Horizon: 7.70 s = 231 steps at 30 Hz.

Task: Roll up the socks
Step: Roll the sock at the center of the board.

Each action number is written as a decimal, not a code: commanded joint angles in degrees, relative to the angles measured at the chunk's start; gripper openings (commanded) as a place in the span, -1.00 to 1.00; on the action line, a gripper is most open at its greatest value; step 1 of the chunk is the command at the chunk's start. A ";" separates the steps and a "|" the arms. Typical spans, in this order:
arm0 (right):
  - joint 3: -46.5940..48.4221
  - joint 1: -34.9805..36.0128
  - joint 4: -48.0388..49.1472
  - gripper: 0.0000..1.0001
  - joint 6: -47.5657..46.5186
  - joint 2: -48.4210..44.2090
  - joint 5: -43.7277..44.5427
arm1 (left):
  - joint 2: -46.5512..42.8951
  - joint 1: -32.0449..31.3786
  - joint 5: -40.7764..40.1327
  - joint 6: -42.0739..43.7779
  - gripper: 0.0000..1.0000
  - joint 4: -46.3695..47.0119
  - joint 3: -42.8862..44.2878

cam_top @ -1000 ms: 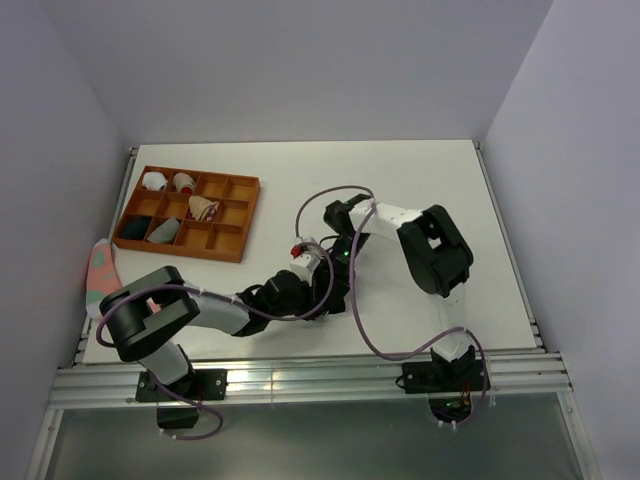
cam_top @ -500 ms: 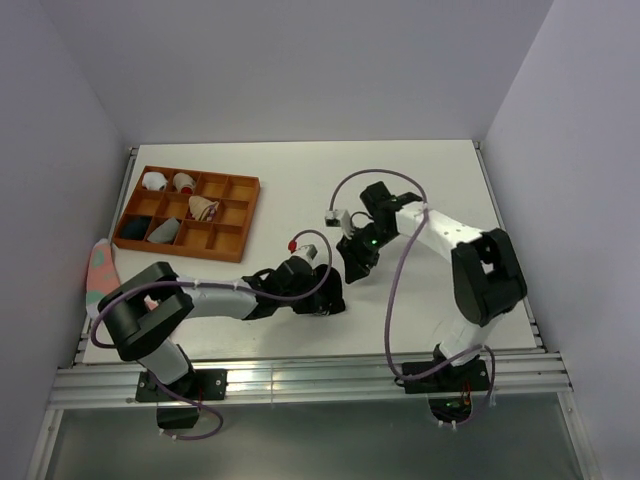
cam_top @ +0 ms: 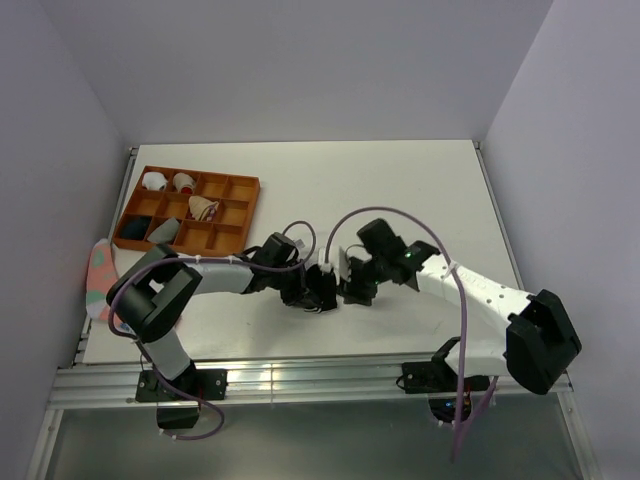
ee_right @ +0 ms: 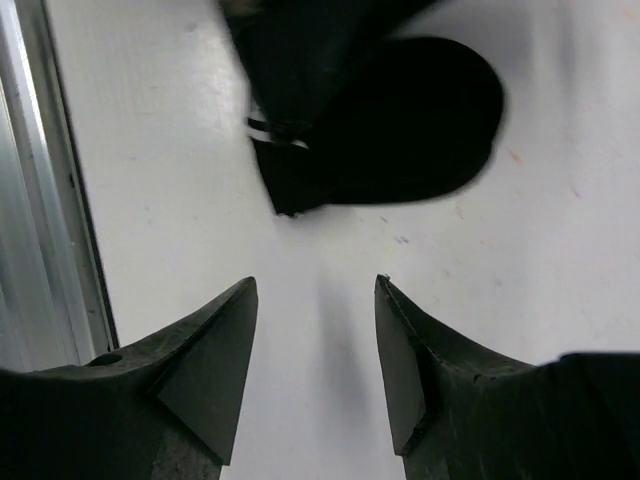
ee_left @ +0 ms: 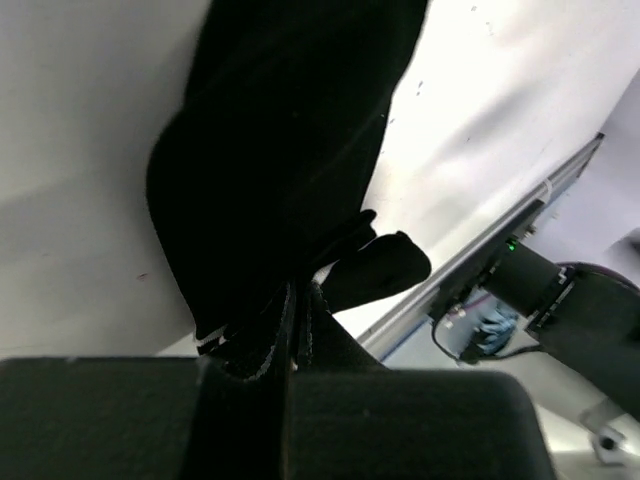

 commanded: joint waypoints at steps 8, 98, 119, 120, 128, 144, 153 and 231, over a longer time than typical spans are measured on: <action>-6.19 16.49 13.74 0.17 -5.17 -0.72 14.53 | 3.01 3.36 7.52 0.29 -0.99 -3.78 0.24; 24.31 -0.65 -29.49 -0.97 -11.15 42.52 -14.73 | -12.99 -10.00 -9.53 32.11 -0.21 43.06 -18.75; 24.31 -2.14 -28.70 -0.97 -9.21 43.05 -14.99 | -2.70 -11.58 -4.77 29.74 -0.23 51.07 -18.13; 24.22 -2.23 -28.53 -0.97 -9.21 42.96 -15.17 | -2.44 -11.58 -4.78 29.65 -0.24 50.80 -18.04; 23.87 -2.93 -27.91 -0.97 -9.04 42.43 -15.78 | 1.69 -11.84 -4.43 29.03 -0.30 47.64 -14.97; 14.82 -5.99 -12.98 -0.30 -1.49 28.30 -9.64 | 11.96 -11.32 -1.27 20.69 -0.99 36.73 -6.18; 1.11 -10.49 -0.06 -0.04 -2.45 7.20 0.82 | 20.75 -10.08 4.62 15.67 -0.99 35.34 1.37; -16.56 0.67 9.25 0.11 -14.67 -8.11 -0.49 | 26.48 2.84 22.38 10.14 -0.99 13.44 9.38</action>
